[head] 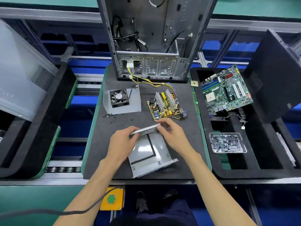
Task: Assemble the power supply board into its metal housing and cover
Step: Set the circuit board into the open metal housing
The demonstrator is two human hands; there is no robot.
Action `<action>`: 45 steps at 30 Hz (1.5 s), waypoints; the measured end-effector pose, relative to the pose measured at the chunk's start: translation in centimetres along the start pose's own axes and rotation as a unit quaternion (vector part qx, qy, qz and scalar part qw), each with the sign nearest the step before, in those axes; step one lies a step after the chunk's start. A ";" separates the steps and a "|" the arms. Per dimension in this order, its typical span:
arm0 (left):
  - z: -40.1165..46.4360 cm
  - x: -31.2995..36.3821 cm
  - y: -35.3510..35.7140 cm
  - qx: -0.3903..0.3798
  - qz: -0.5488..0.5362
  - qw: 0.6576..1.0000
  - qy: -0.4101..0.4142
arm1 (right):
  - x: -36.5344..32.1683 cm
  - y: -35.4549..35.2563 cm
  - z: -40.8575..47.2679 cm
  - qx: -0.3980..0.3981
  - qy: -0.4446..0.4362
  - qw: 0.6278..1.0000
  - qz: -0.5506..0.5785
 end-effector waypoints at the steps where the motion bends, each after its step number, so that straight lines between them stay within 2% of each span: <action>1: -0.1 -0.1 -0.1 0.007 0.008 1.000 0.003 | 0.3 -0.2 -0.2 0.002 0.007 1.000 0.000; 4: -0.7 -0.6 -0.5 0.031 0.030 0.999 0.007 | 1.5 -1.5 -1.1 0.035 0.045 0.998 0.033; 7: -0.7 -1.2 -0.9 0.053 0.029 0.998 -0.026 | 2.4 -3.0 -2.1 0.091 0.064 0.990 0.081; 11: -0.6 -1.1 -1.2 0.059 0.028 0.996 -0.058 | 2.7 -3.1 -3.3 0.092 0.053 0.992 0.061; 14: -0.5 -0.6 -0.6 0.024 0.041 0.996 -0.072 | 2.7 -2.1 -3.7 0.083 0.055 0.993 0.061; 18: -1.0 -0.5 1.3 -0.061 0.036 0.993 -0.093 | 2.7 -2.0 -3.0 0.101 0.070 0.991 0.057; 21: -1.3 -0.5 2.2 -0.100 0.054 0.989 -0.099 | 2.7 -2.4 -2.3 0.109 0.073 0.991 0.027; 25: -0.3 -0.5 1.6 -0.092 0.102 0.983 -0.120 | 2.5 -3.0 -1.4 0.104 0.066 0.992 -0.008; 30: 2.1 0.5 0.3 -0.057 0.049 0.989 -0.129 | 1.9 -5.4 0.9 0.153 0.053 0.985 -0.062; 34: 3.2 2.2 1.1 -0.075 0.035 0.992 -0.093 | 1.3 -7.4 4.2 0.181 0.046 0.974 -0.129; 41: 3.6 2.5 2.6 -0.092 0.043 0.992 -0.075 | 2.1 -7.3 10.2 0.079 0.100 0.950 -0.284; 45: 4.2 2.5 2.6 -0.091 0.045 0.992 -0.068 | 1.6 -7.1 11.1 0.088 0.090 0.924 -0.361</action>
Point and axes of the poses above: each hand's wrist, its own z-axis towards the middle knuckle, its own y-axis out of the palm, x = y × z, the point moved 9 cm from there along z, towards the middle knuckle, and after that the axes turned 13 degrees about -y, right-handed, at the moved point
